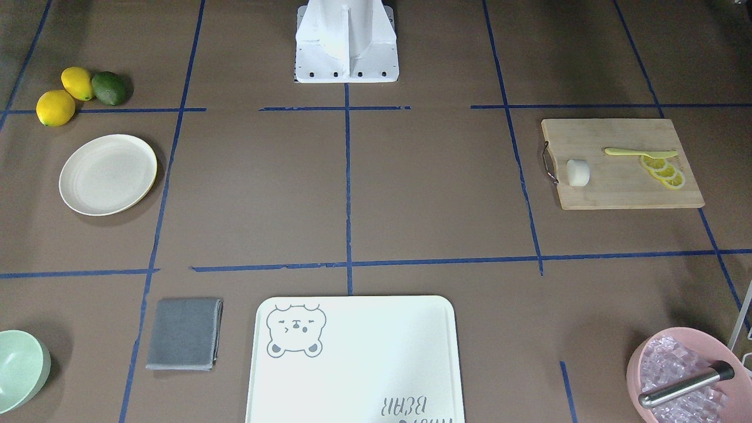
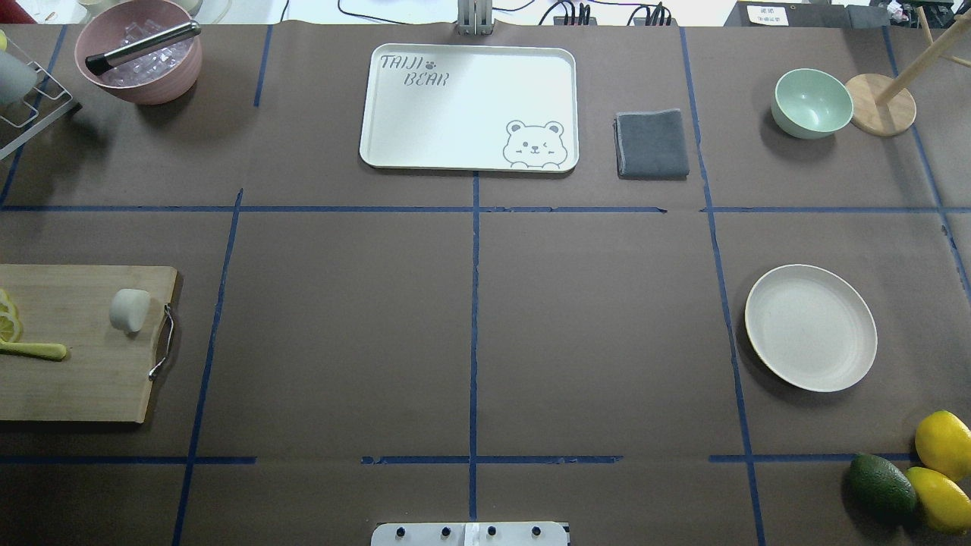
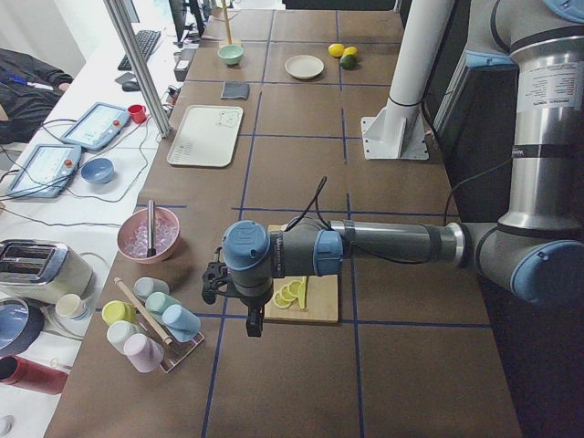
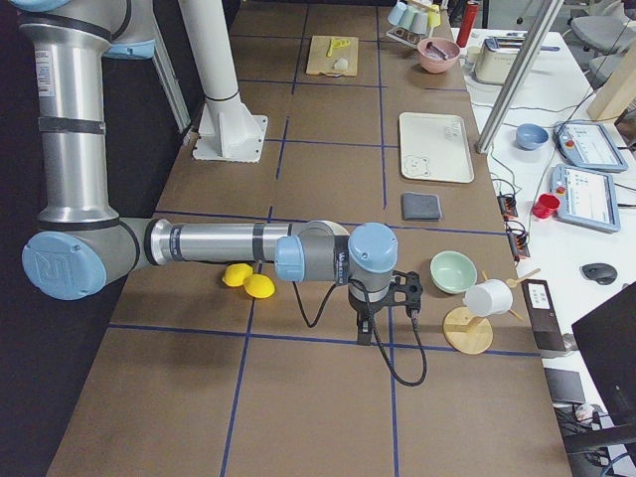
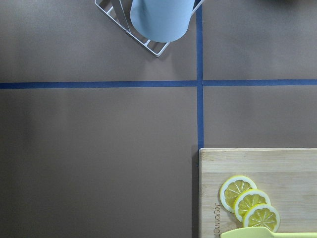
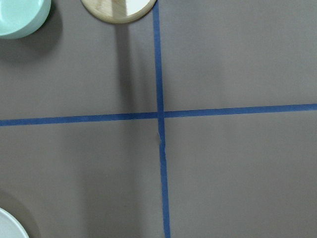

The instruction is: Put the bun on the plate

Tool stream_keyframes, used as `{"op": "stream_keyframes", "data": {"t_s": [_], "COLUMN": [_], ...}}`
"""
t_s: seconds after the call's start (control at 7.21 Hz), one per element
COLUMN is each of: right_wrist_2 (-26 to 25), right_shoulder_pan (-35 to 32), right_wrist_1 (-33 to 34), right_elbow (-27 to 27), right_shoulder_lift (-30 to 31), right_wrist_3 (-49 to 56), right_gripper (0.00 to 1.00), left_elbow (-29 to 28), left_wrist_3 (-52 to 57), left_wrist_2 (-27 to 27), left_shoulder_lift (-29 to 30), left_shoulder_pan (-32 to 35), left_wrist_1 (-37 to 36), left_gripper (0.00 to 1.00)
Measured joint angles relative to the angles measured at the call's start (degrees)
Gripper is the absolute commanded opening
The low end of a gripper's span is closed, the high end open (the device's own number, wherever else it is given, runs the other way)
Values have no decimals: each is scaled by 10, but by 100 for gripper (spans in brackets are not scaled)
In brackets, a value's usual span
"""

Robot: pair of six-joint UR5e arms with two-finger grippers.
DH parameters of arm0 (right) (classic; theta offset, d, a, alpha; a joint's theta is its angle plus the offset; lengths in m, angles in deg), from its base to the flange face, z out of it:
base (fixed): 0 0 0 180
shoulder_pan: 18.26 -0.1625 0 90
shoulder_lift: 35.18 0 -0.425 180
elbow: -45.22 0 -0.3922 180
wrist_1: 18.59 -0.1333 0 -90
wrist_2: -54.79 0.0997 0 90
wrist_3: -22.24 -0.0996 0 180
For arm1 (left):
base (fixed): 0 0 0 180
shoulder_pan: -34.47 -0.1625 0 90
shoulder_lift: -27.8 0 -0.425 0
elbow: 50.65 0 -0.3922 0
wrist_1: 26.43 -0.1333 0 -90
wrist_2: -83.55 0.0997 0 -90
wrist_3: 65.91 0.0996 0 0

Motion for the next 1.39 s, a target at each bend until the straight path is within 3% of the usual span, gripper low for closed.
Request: {"op": "stream_keyframes", "data": {"t_s": [0.28,0.69,0.83,1.39], "right_wrist_2": [0,-14,-28,-104], "right_shoulder_pan": [44,153,192,327], "right_wrist_1": [-39,-269,-307,-351], "right_elbow": [35,43,43,41], "right_shoulder_lift": [23,89,98,99], "right_wrist_3": [-84,-294,-332,-426], "right_gripper": [99,99,99,99], "left_elbow": [1,3,3,4], "left_wrist_3": [0,-1,-1,-1], "left_wrist_2": [0,-1,-1,-1], "left_shoulder_lift": [0,-1,-1,-1], "left_shoulder_pan": [0,0,0,0], "left_wrist_1": [0,0,0,0], "left_gripper": [100,100,100,100]}}
